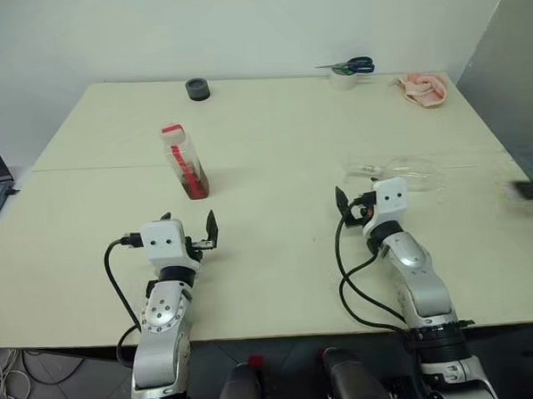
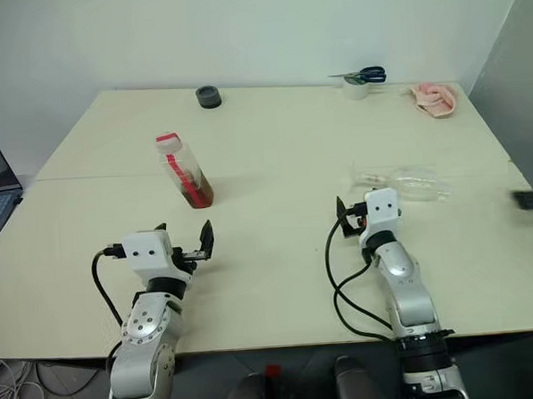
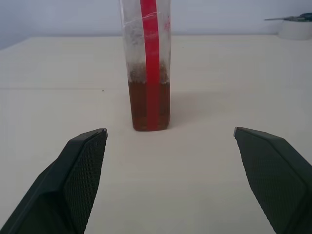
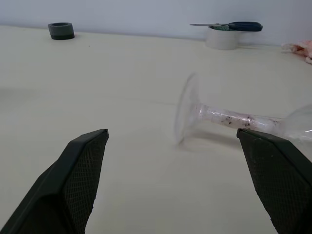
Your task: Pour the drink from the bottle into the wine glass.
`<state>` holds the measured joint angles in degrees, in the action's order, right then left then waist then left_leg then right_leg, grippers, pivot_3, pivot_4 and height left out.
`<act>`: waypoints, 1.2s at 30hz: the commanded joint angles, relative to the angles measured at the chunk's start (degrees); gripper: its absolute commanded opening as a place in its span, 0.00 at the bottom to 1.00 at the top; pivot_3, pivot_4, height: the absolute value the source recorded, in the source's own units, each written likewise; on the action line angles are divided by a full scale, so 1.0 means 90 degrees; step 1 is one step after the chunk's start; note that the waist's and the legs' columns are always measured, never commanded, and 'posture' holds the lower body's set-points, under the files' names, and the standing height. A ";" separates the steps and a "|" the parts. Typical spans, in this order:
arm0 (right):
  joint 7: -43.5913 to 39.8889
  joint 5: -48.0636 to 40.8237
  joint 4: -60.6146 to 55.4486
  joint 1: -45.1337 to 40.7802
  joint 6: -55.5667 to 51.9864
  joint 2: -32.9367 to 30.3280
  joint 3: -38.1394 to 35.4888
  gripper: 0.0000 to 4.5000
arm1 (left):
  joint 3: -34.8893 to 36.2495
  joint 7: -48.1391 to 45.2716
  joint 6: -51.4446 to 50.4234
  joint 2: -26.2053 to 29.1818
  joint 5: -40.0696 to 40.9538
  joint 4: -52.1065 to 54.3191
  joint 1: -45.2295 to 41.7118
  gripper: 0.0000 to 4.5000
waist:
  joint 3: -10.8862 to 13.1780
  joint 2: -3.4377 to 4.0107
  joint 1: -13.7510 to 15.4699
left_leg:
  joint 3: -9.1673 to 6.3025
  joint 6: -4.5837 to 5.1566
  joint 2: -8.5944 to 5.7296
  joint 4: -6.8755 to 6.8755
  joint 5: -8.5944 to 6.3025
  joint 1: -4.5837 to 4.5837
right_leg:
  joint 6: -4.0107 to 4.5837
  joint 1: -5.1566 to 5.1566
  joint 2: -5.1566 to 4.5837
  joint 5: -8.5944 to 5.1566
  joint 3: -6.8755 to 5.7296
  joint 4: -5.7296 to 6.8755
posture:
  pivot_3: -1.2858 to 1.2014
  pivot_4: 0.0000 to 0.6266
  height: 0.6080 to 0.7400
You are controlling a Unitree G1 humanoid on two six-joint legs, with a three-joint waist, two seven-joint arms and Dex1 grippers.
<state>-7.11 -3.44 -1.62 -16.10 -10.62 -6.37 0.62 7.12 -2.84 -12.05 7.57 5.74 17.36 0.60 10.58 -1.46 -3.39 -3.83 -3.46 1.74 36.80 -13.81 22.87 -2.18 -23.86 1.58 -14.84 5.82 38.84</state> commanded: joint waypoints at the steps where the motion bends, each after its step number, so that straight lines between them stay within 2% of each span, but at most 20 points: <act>1: -0.0065 -0.0053 -0.0386 0.0022 0.0030 -0.0041 -0.0061 1.00 | 0.0041 -0.0085 0.0124 0.0044 0.0044 0.0165 -0.0016 0.99 | 0.0000 0.0000 0.0000 | 0.0000 0.0000 0.0000 0.0000 0.0000 0.0000 | 0.0000 0.0000 0.0000 0.0000 0.0000 0.0000 | 0.52 0.24 1.00; 5: -0.0132 -0.0030 -0.0396 -0.0005 0.0062 -0.0025 0.0023 1.00 | 0.0100 -0.0090 0.0209 -0.0107 0.0250 0.0185 -0.0104 0.99 | 0.0000 0.0000 0.0001 | 0.0000 0.0000 0.0000 0.0000 0.0000 0.0000 | 0.0000 0.0000 0.0000 0.0000 0.0000 0.0000 | 0.52 0.24 1.00; 12: -0.0363 0.0073 -0.0362 -0.0028 0.0235 -0.0119 0.0197 1.00 | 0.0159 0.0426 0.0350 -0.0129 -0.0214 0.0146 -0.0254 0.99 | 0.0000 0.0000 0.0001 | 0.0000 0.0000 0.0000 0.0000 0.0000 0.0000 | 0.0000 0.0000 0.0000 0.0000 0.0001 -0.0001 | 0.52 0.24 1.00; 14: -0.0780 0.0050 -0.0431 -0.0095 0.0356 -0.0240 0.0459 1.00 | 0.0267 0.0734 0.0019 -0.0202 -0.0268 0.0176 -0.0463 0.99 | 0.0000 0.0000 0.0001 | 0.0000 0.0000 0.0000 0.0000 0.0000 0.0000 | 0.0000 0.0000 0.0000 0.0000 0.0000 -0.0001 | 0.52 0.24 1.00; 16: -0.1495 -0.0206 -0.0547 -0.0352 0.0260 -0.0371 0.0811 1.00 | 0.0463 0.1136 -0.0570 -0.0295 -0.0219 0.0241 -0.1042 0.99 | 0.0003 -0.0004 0.0008 | -0.0001 0.0000 0.0000 0.0002 0.0000 0.0000 | 0.0000 0.0001 0.0000 0.0000 -0.0001 0.0000 | 0.52 0.24 1.00; 19: -0.2384 -0.0623 -0.0705 -0.0967 -0.0205 -0.0503 0.1141 1.00 | 0.0390 0.1198 -0.1177 -0.0160 -0.0331 0.0067 -0.1886 0.99 | 0.0005 -0.0007 -0.0002 | -0.0013 0.0001 0.0000 0.0014 0.0000 0.0005 | -0.0004 0.0001 0.0008 0.0002 -0.0010 0.0002 | 0.52 0.24 1.00; 22: -0.3040 -0.0658 -0.0653 -0.1427 -0.0366 -0.0752 0.1430 1.00 | 0.0288 0.1162 -0.1394 -0.0013 -0.0488 -0.0205 -0.2293 0.99 | 0.0004 -0.0007 -0.0001 | -0.0017 0.0000 -0.0001 0.0008 0.0000 0.0000 | -0.0004 0.0010 0.0009 0.0002 -0.0015 0.0000 | 0.52 0.24 1.00; 26: -0.3791 -0.1140 -0.0471 -0.1916 -0.0774 -0.0740 0.1555 1.00 | 0.0304 0.1180 -0.1474 0.0072 -0.0496 -0.0667 -0.2780 0.99 | 0.0004 -0.0007 0.0016 | -0.0029 -0.0002 -0.0002 0.0006 -0.0002 0.0003 | -0.0003 0.0016 0.0003 0.0002 -0.0028 -0.0009 | 0.52 0.24 1.00; 36: -0.3951 -0.1095 -0.0063 -0.2393 -0.0700 -0.0552 0.1509 1.00 | 0.0330 0.1142 -0.1312 0.0169 -0.0463 -0.1654 -0.3645 0.99 | 0.0004 -0.0007 0.0017 | -0.0036 -0.0002 -0.0004 0.0011 -0.0001 0.0003 | -0.0003 0.0015 0.0002 0.0002 -0.0033 0.0000 | 0.52 0.24 1.00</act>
<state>-42.32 -12.75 -1.00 -36.68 -17.90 -11.74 14.75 9.77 7.35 -25.34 8.49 1.92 2.16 -30.61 10.62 -1.53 -3.24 -4.15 -3.48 1.70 36.90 -13.82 22.90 -2.20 -23.73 1.60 -14.82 5.52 38.85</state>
